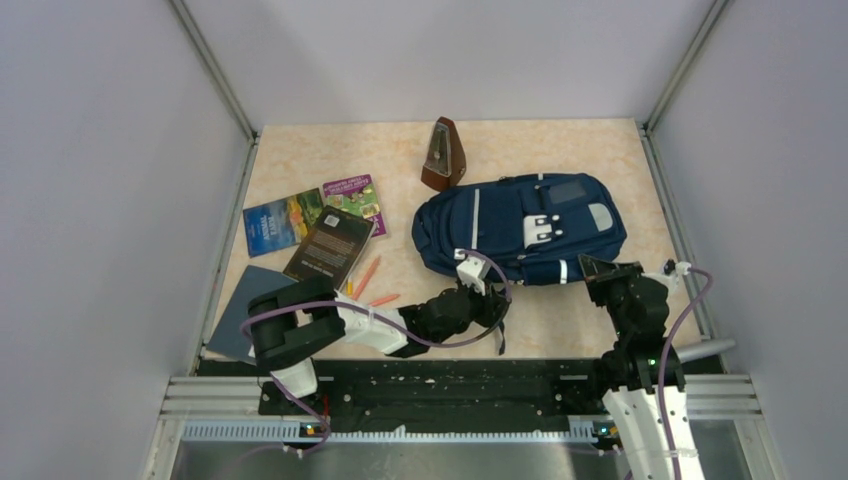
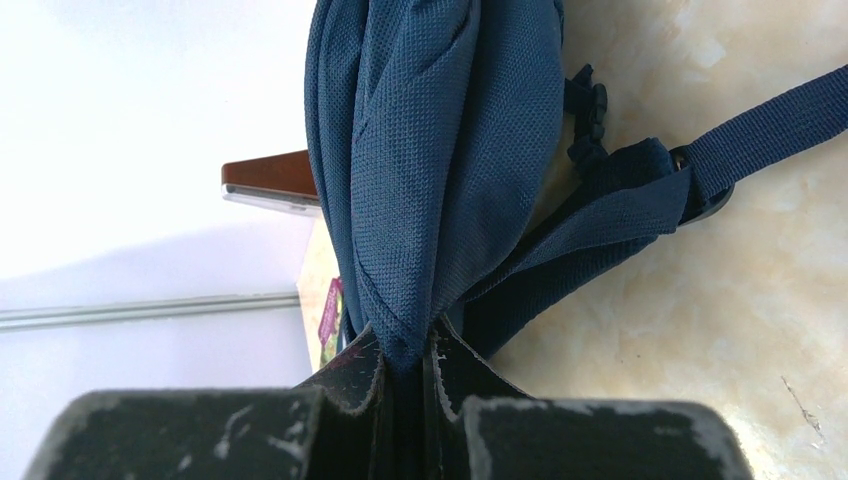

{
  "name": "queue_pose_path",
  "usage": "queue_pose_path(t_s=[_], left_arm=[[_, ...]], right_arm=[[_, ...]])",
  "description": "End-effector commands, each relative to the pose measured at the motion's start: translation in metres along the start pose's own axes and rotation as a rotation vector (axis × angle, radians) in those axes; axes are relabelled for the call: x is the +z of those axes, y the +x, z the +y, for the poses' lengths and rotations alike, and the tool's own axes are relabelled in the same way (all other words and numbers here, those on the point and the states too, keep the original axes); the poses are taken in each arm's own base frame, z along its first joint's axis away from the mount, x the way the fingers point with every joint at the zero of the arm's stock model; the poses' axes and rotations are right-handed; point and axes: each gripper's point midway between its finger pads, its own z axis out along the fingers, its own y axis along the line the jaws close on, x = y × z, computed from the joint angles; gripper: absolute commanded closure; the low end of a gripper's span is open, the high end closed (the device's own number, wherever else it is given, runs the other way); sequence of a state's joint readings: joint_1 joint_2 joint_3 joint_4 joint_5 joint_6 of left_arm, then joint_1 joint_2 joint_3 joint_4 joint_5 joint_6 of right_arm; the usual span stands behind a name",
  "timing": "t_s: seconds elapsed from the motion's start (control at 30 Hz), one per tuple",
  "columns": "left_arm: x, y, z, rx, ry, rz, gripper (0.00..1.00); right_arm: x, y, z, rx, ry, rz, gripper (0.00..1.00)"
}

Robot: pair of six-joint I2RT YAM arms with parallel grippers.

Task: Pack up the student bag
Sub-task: Unzip the student bag at the center of the board.

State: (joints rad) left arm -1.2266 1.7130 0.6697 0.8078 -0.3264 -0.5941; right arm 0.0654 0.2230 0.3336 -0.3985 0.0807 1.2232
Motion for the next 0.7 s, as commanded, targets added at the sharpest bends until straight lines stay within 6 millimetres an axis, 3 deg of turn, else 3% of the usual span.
queue_pose_path(t_s=[0.0,0.1,0.23,0.33,0.5,0.67], left_arm=[[-0.002,-0.024,-0.021,0.015,0.093,-0.068,1.0],[0.001,-0.027,-0.027,0.018,0.114,-0.076,0.96],[0.006,-0.031,-0.031,0.025,0.12,-0.089,0.72],[0.009,-0.031,-0.037,0.024,0.14,-0.082,0.59],[0.017,-0.029,-0.033,0.016,0.102,-0.077,0.47],[0.023,-0.028,-0.016,0.012,-0.004,-0.073,0.44]], right_arm=[[-0.003,-0.017,0.031,0.022,-0.116,-0.075,1.0],[-0.003,-0.017,0.031,0.027,-0.119,-0.075,1.0],[-0.003,-0.017,0.031,0.025,-0.12,-0.075,1.0],[-0.003,-0.016,0.031,0.025,-0.12,-0.074,1.0],[-0.004,-0.017,0.034,0.025,-0.128,-0.075,1.0],[-0.004,-0.017,0.036,0.025,-0.133,-0.075,1.0]])
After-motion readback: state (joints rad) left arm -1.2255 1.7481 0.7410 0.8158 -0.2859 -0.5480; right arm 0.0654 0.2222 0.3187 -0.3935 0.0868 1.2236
